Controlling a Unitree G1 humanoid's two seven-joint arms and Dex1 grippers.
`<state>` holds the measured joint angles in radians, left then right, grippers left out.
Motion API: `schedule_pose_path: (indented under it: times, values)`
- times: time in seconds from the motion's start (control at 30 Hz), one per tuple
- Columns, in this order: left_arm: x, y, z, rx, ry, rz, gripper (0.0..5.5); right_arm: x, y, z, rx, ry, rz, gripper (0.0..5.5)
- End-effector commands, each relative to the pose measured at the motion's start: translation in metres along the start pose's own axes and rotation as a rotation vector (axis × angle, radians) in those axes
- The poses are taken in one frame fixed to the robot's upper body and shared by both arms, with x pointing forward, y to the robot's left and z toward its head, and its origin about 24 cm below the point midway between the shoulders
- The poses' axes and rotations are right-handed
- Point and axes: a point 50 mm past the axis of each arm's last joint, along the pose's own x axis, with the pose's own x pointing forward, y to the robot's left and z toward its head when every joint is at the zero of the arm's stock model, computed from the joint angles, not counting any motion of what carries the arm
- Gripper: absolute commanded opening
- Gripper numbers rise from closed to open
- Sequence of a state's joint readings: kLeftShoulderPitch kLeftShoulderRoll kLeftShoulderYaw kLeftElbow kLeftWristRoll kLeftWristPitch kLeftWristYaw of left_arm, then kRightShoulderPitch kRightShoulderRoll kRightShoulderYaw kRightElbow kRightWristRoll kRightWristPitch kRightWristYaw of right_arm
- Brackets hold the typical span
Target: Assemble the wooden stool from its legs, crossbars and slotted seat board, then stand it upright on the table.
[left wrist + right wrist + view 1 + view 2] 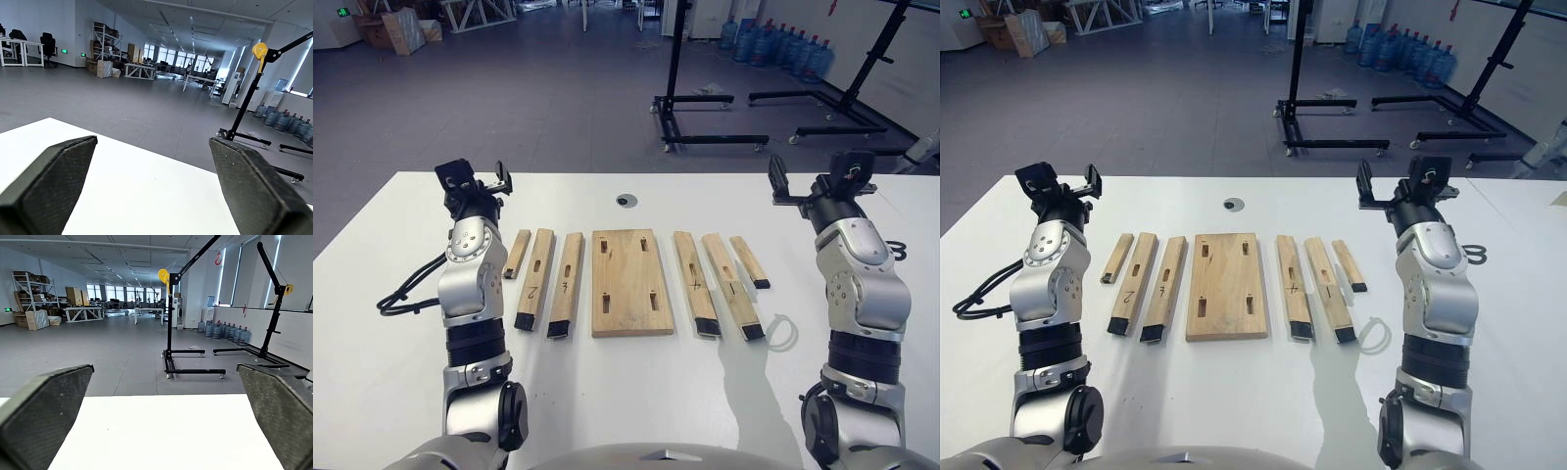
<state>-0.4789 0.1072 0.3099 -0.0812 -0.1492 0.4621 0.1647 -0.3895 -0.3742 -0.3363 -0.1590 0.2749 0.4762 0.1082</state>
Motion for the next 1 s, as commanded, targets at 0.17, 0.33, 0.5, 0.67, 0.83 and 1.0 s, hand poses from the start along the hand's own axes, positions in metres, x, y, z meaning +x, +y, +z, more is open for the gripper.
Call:
schedule_pose_path:
  times: [0.17, 0.33, 0.5, 0.67, 0.83, 1.0]
  values:
    - [0.003, 0.000, 0.007, 0.047, -0.025, -0.019, 4.17, -0.001, -0.007, 0.002, -0.019, 0.001, -0.001, 5.40]
    - [0.002, -0.004, 0.006, 0.042, -0.025, -0.031, 4.17, -0.003, -0.003, -0.001, -0.021, 0.010, 0.012, 5.40]
    - [-0.001, -0.001, 0.003, 0.046, -0.016, -0.027, 4.17, -0.006, -0.022, -0.029, -0.101, 0.215, 0.045, 5.40]
    - [-0.002, 0.001, -0.001, 0.049, -0.006, -0.017, 4.17, -0.026, -0.040, -0.088, 0.004, 0.442, 0.136, 5.40]
    - [-0.004, 0.003, -0.003, 0.048, 0.004, -0.014, 4.17, -0.031, -0.034, -0.105, 0.074, 0.460, 0.182, 5.40]
    - [-0.004, 0.002, -0.004, 0.051, 0.007, -0.018, 4.17, -0.036, -0.032, -0.126, 0.001, 0.536, 0.177, 5.40]
